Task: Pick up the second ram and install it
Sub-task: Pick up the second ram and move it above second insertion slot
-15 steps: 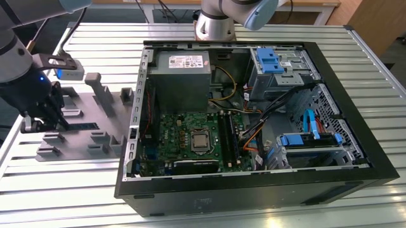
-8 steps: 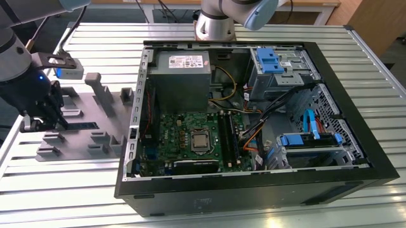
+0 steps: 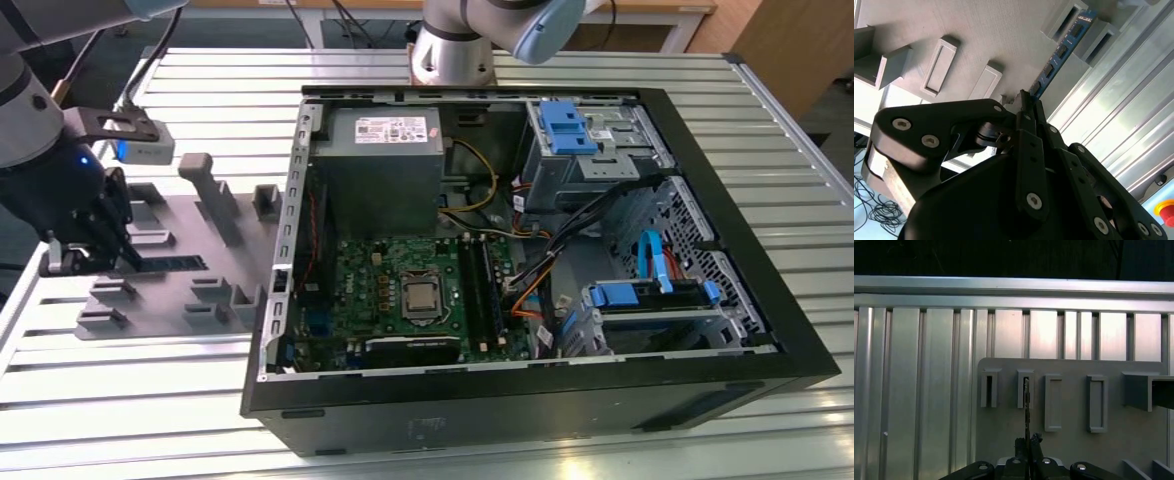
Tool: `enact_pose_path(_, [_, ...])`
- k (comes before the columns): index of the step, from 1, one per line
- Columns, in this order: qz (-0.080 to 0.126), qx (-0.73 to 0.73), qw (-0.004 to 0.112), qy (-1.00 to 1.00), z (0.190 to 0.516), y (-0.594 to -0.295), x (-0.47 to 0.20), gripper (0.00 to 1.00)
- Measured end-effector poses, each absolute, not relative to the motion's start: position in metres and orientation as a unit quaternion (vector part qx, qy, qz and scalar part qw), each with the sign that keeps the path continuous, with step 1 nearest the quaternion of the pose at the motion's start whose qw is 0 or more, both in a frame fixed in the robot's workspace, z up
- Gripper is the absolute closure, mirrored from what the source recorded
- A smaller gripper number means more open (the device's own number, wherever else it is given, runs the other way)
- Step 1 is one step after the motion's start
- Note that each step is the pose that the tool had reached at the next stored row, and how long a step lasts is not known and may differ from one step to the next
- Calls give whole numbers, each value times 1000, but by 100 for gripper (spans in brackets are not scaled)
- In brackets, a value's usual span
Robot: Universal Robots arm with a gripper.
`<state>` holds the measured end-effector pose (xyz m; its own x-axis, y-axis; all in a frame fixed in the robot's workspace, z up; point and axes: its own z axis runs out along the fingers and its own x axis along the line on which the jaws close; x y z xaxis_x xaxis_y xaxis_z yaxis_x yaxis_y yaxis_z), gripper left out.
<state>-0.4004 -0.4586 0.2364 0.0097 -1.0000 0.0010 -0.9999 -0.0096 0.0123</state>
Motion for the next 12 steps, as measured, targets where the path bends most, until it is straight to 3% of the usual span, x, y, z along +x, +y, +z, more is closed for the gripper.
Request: enact_pose_path(12, [-4, 711, 5, -704, 241, -459, -400, 86])
